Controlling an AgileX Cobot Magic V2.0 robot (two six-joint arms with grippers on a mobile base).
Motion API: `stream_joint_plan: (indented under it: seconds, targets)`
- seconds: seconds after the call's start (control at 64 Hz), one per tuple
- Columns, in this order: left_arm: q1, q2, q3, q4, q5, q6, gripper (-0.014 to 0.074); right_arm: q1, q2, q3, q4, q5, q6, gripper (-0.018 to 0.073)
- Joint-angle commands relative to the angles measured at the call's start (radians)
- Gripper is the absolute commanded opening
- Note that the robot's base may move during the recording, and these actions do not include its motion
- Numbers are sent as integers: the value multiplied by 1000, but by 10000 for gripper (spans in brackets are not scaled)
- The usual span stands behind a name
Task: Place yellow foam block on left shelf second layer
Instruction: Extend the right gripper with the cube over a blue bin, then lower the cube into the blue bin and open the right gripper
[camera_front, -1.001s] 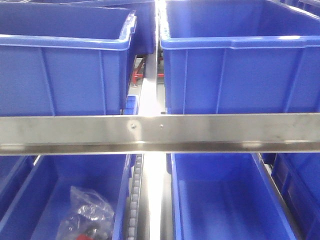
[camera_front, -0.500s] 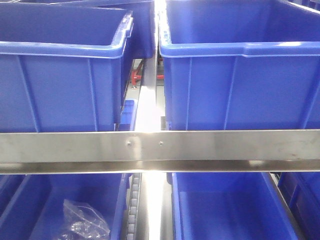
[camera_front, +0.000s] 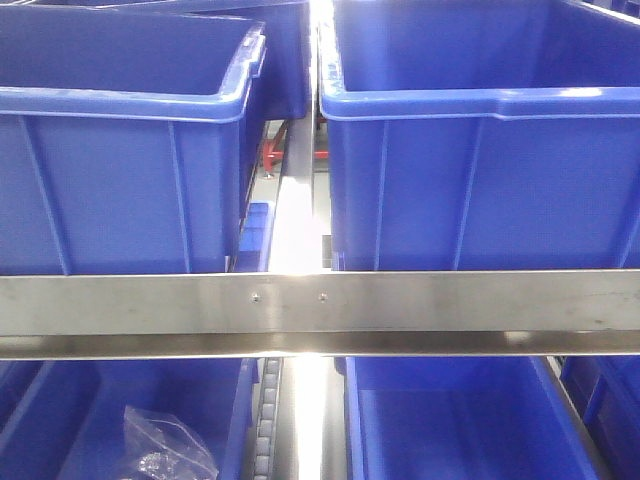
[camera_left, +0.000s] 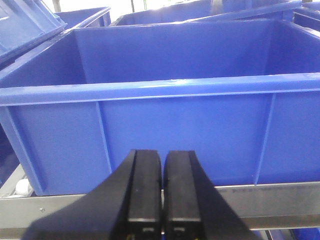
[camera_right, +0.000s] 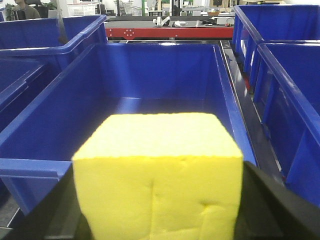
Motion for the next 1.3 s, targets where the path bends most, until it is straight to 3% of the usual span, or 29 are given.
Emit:
stream_joint_plan:
  seconds: [0.0,0.625,1.016,1.282]
  targets:
    - [-10,-18,25,-6,-81,-5,136,-6,7,-30,-2,-95,-12,505]
    - [-10,-18,25,-6,-81,-5,136,4,46,-49,14,-126,3,505]
    - [-10,-18,25,-6,-81,-5,136,13,481,-272,14,-178,3,505]
    - [-10,-18,25,-6,-81,-5,136,20,780,-441,14,-321,4,505]
